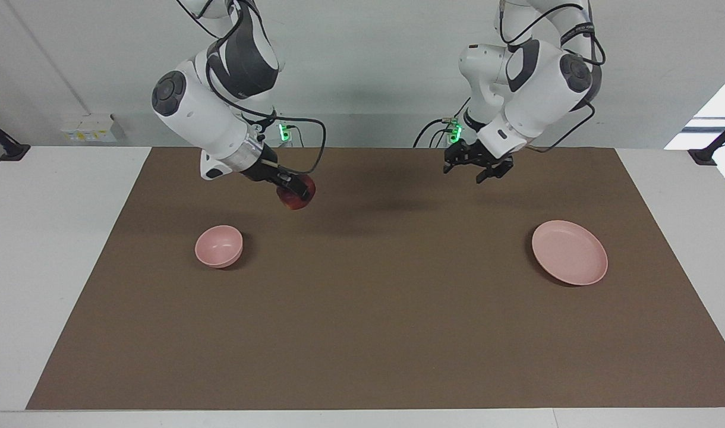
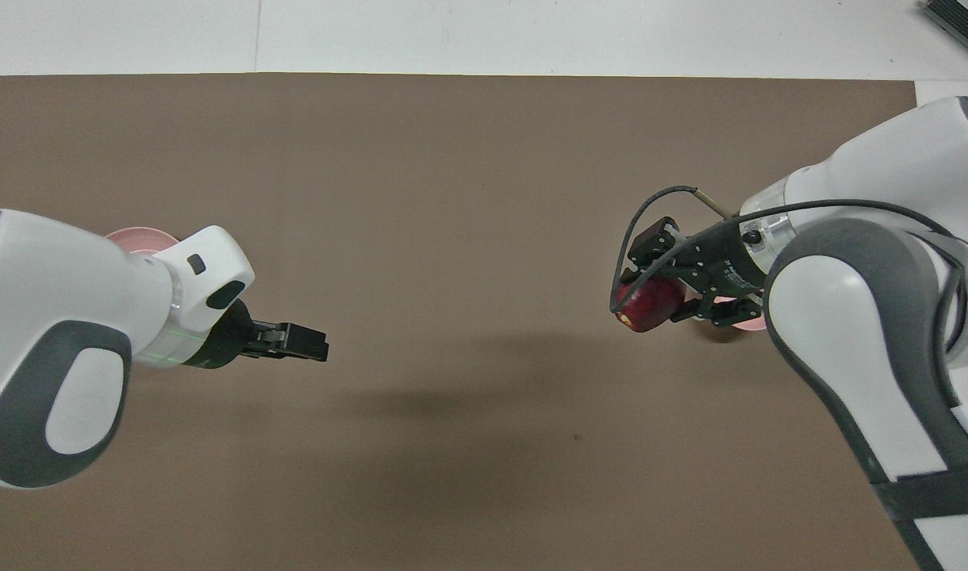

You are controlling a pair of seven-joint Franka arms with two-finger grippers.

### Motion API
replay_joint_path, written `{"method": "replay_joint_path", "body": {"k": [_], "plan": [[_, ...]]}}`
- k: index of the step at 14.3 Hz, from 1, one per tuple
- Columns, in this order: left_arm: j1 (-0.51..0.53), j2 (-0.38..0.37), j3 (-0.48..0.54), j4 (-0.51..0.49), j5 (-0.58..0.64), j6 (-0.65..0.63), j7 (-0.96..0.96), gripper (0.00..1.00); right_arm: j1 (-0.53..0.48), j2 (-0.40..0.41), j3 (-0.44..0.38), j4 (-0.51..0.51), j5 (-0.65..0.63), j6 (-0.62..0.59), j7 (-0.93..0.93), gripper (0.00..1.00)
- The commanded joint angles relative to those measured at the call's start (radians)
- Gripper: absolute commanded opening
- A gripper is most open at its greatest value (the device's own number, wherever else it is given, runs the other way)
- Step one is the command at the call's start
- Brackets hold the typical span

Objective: Move apple from plate to bowl
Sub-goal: 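Carry the apple with the right gripper while the left gripper withdraws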

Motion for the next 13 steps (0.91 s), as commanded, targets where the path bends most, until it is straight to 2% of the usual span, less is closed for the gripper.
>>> {"method": "replay_joint_path", "body": {"k": [1,3,5,8,13], "plan": [[0.058,0.013,-0.009,0.069,0.148,-0.045,0.027,1.0,-0.062,-0.007,0.008,-0.043,-0.131,0.01,-0.272,0.0],[0.104,0.03,-0.009,0.15,0.218,-0.066,0.058,1.0,-0.098,0.001,0.008,-0.094,-0.231,0.103,-0.449,0.0],[0.134,0.052,-0.009,0.259,0.268,-0.12,0.104,1.0,-0.116,0.011,0.01,-0.141,-0.349,0.213,-0.548,0.0],[0.231,0.073,-0.009,0.436,0.29,-0.253,0.174,1.0,-0.156,0.05,0.008,-0.164,-0.368,0.29,-0.645,0.0],[0.309,0.174,-0.003,0.715,0.295,-0.473,0.241,1.0,-0.167,0.053,0.008,-0.226,-0.383,0.364,-0.662,0.0]]}}
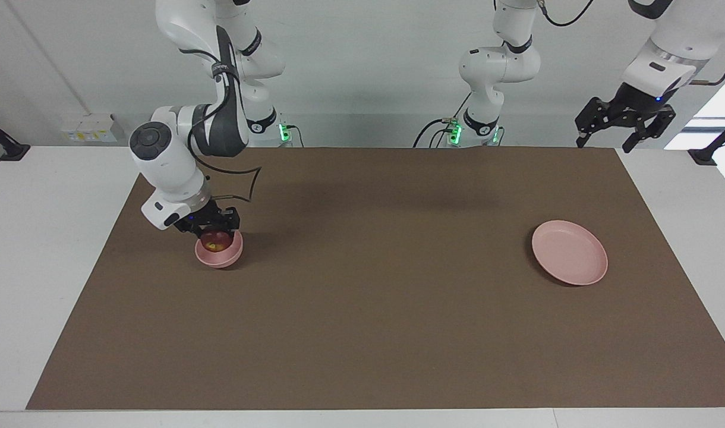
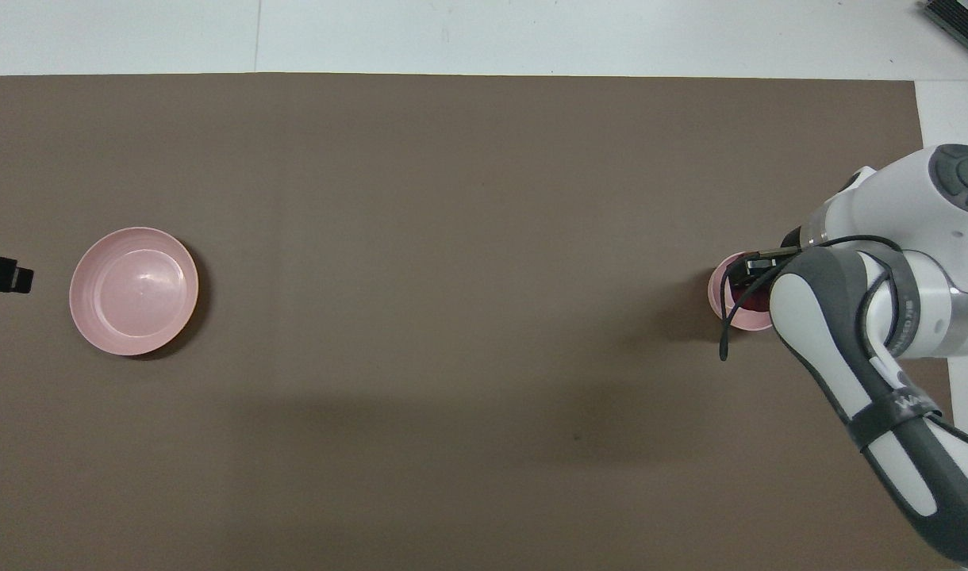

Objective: Move apple from plate to bowl
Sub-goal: 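Lower the apple into the pink bowl with the right gripper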

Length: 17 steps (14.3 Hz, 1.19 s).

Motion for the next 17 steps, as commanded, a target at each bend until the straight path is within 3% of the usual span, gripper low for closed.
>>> {"method": "replay_joint_path", "body": {"k": [1,10,17], "plan": [[0.03,0.095,-0.006,0.175,0.018,-0.108,0.03,1.0,-0.024,-0.008,0.011,-0.045,-0.022,0.057,-0.025,0.0],[0.026,0.034,-0.016,0.135,0.042,-0.144,0.032,1.0,-0.044,0.018,0.013,-0.071,-0.022,0.108,-0.051,0.0],[0.024,0.034,-0.016,0.135,0.039,-0.141,0.033,1.0,-0.042,0.03,0.014,-0.078,-0.021,0.111,-0.041,0.0]]}}
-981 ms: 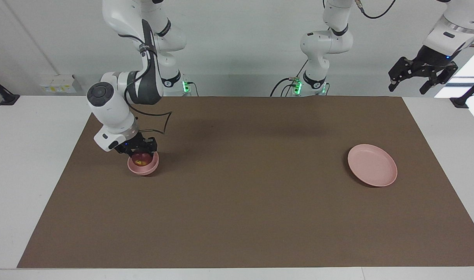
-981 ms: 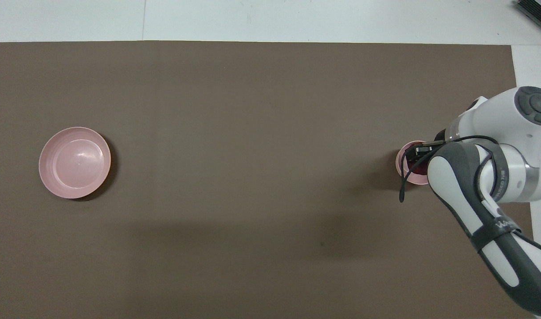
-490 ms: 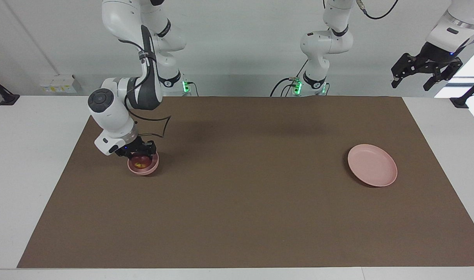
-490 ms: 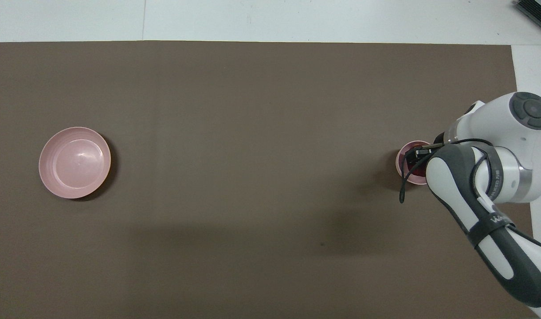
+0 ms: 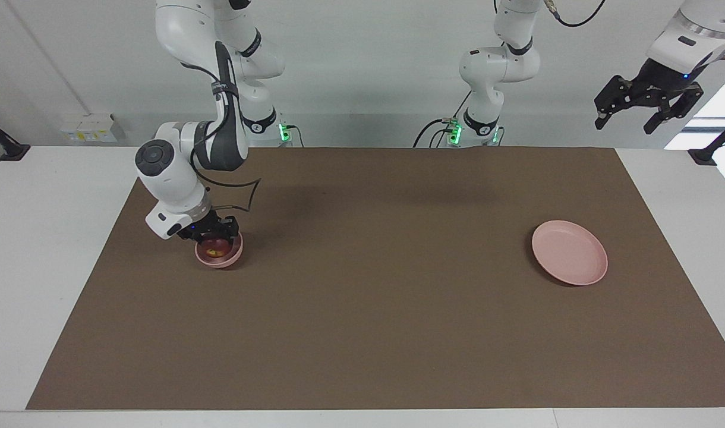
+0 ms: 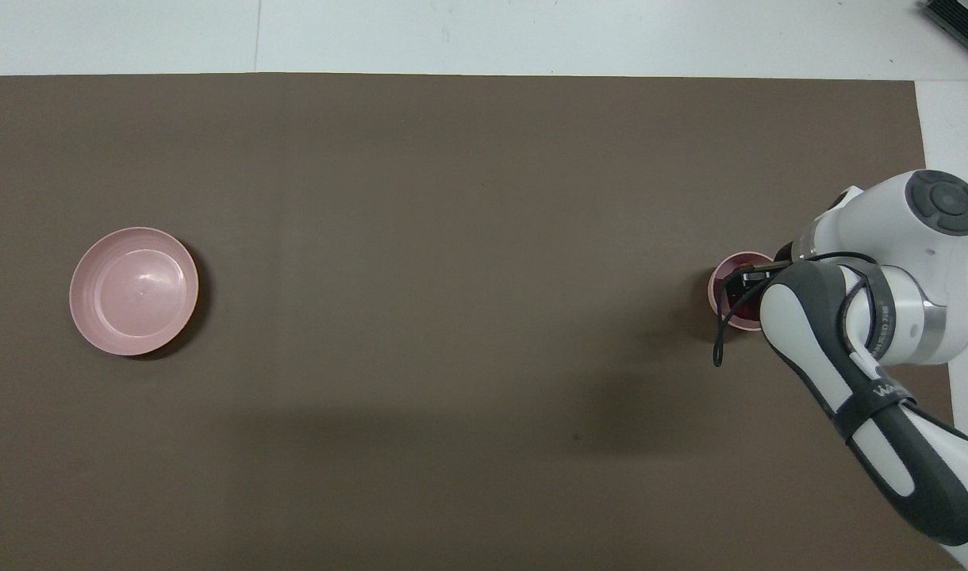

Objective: Move apple from plate to bowl
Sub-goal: 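Lower the apple into the pink bowl with the right gripper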

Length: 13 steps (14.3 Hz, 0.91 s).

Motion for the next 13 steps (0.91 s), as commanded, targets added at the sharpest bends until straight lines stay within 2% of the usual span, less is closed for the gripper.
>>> {"method": "replay_joint_path", "body": {"k": [1,13], "plan": [[0.008,-0.016,-0.002,-0.013,0.017,-0.011,0.009,1.0,-0.015,0.001,0.012,-0.013,-0.018,0.029,-0.012,0.0],[0.008,-0.016,-0.002,-0.013,0.017,-0.011,0.008,1.0,-0.004,0.035,0.012,-0.012,-0.008,0.031,0.009,0.0]]}}
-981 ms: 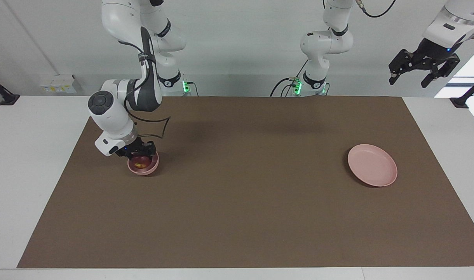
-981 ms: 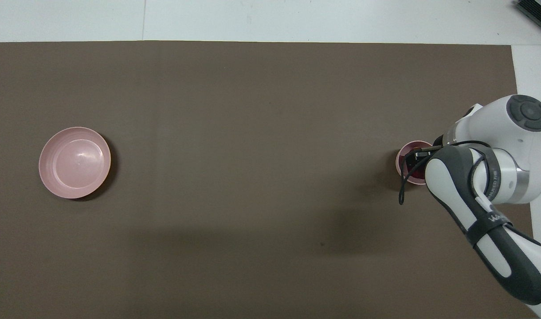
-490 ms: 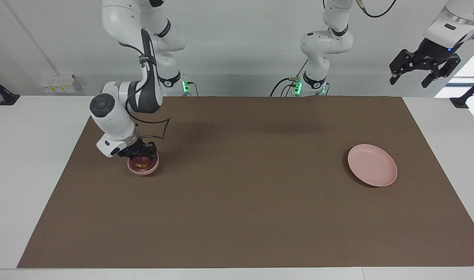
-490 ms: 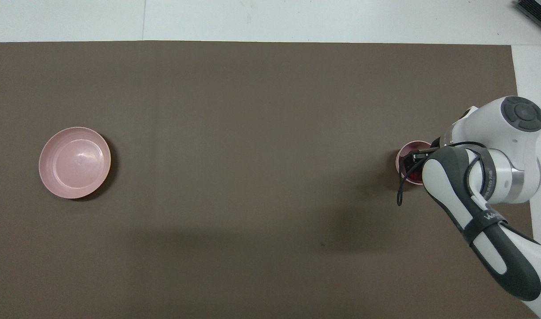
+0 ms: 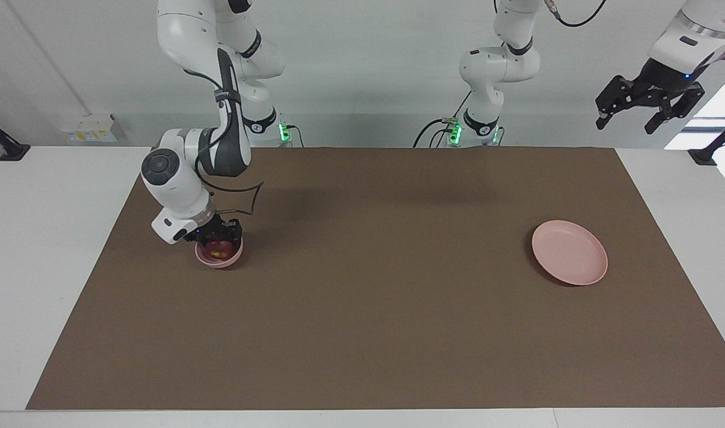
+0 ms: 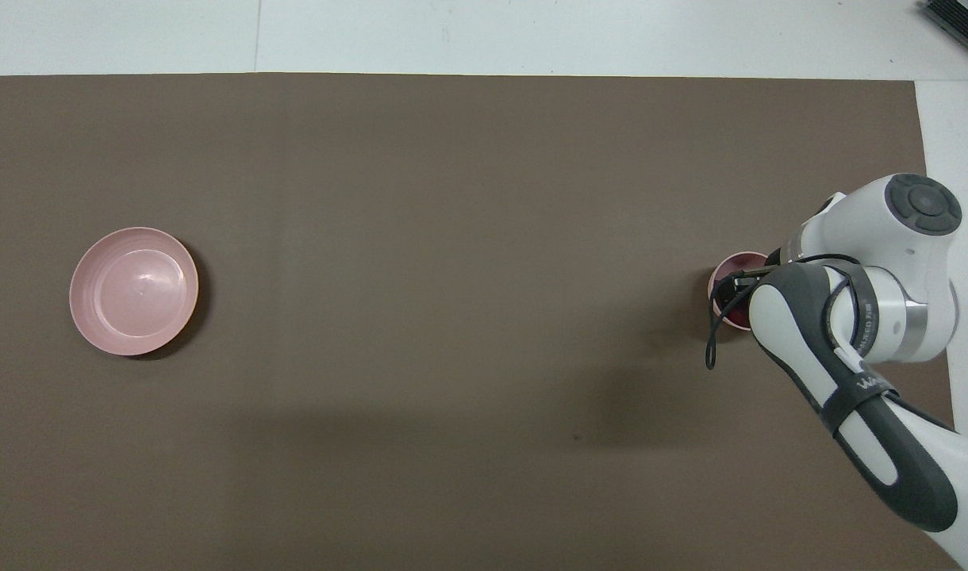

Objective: Move apple from plate to bowl
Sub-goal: 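Lower the apple into the pink bowl with the right gripper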

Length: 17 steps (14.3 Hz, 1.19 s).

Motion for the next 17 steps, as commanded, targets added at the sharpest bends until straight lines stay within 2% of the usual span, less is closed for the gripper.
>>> {"method": "replay_joint_path", "body": {"k": [1,3,6,7,8,10,11,17], "plan": [[0.007,-0.016,-0.005,-0.013,0.017,-0.011,0.008,1.0,-0.005,0.004,0.008,-0.007,-0.008,0.03,0.014,0.0],[0.007,-0.016,-0.005,-0.013,0.017,-0.011,0.009,1.0,-0.005,0.008,0.008,-0.007,-0.008,0.046,0.019,0.03],[0.007,-0.016,-0.005,-0.013,0.017,-0.011,0.008,1.0,-0.005,0.011,0.008,-0.007,-0.008,0.046,0.017,0.17],[0.007,-0.016,-0.005,-0.013,0.017,-0.011,0.009,1.0,-0.005,0.011,0.008,-0.007,-0.008,0.046,0.019,0.28],[0.007,-0.016,-0.005,-0.013,0.017,-0.011,0.009,1.0,-0.005,0.011,0.008,-0.007,-0.008,0.044,0.019,0.53],[0.007,-0.016,-0.005,-0.013,0.017,-0.011,0.009,1.0,-0.005,0.011,0.008,-0.007,-0.008,0.043,0.019,0.89],[0.007,-0.016,-0.005,-0.013,0.017,-0.011,0.009,1.0,-0.005,0.011,0.008,-0.007,-0.008,0.04,0.02,1.0],[0.007,-0.016,-0.005,-0.013,0.017,-0.011,0.008,1.0,-0.004,-0.007,0.007,0.025,-0.008,0.001,0.019,1.0]]}}
